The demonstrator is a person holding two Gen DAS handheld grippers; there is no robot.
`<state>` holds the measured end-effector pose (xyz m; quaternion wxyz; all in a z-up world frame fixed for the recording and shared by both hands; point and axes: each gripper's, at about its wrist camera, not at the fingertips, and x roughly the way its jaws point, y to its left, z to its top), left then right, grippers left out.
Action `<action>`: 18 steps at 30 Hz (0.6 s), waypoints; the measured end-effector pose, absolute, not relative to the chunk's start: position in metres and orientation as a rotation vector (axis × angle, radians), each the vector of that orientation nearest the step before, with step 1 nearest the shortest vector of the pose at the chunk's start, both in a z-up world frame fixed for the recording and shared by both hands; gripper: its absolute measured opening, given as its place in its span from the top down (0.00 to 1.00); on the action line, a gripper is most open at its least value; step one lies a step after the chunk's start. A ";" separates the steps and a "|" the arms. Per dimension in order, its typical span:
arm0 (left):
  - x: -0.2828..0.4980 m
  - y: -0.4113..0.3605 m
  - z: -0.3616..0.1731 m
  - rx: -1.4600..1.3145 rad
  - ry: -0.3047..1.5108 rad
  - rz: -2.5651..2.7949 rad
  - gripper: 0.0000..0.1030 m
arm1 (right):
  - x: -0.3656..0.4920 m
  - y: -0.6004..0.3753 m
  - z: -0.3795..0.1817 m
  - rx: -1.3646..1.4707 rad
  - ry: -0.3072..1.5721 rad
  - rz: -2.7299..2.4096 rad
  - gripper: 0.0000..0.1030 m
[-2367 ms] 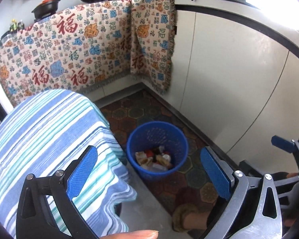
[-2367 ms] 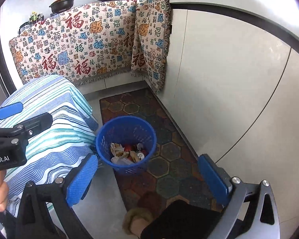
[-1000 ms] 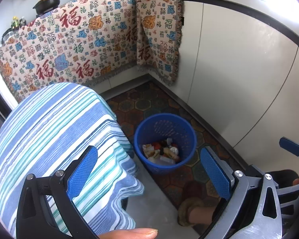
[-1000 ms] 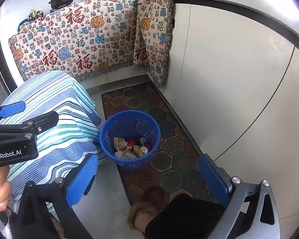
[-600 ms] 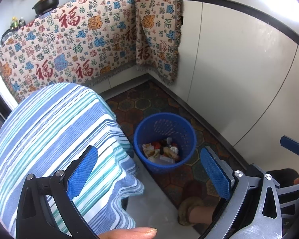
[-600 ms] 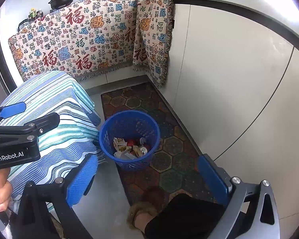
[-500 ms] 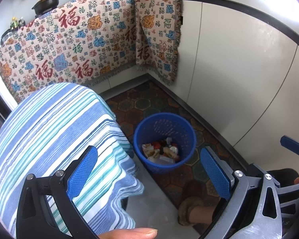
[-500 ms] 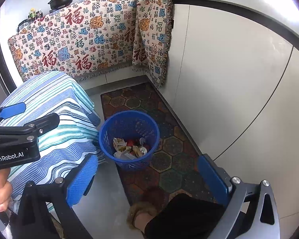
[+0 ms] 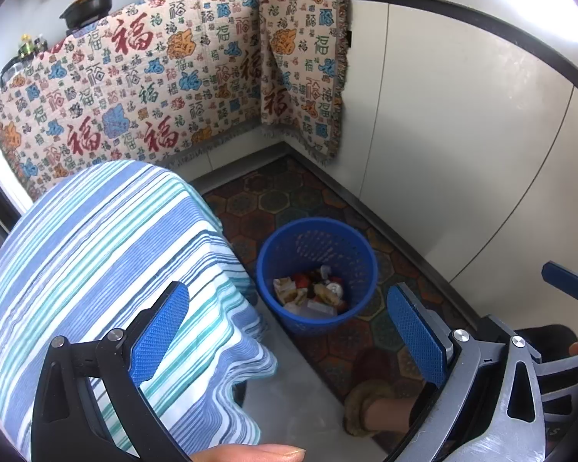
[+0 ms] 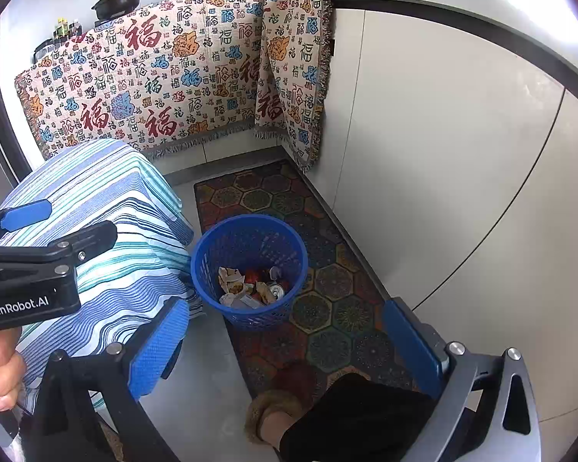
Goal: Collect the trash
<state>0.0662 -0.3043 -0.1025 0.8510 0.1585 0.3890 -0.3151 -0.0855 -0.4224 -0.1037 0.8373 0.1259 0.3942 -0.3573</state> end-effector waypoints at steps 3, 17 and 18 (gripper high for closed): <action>0.066 -0.304 -0.102 0.335 0.819 -0.664 0.01 | -0.086 -0.422 -0.104 0.266 0.833 -0.757 0.00; 0.067 -0.307 -0.103 0.336 0.825 -0.665 0.01 | -0.086 -0.424 -0.104 0.266 0.836 -0.765 0.00; 0.066 -0.307 -0.103 0.337 0.826 -0.665 0.01 | -0.086 -0.425 -0.105 0.266 0.838 -0.767 0.00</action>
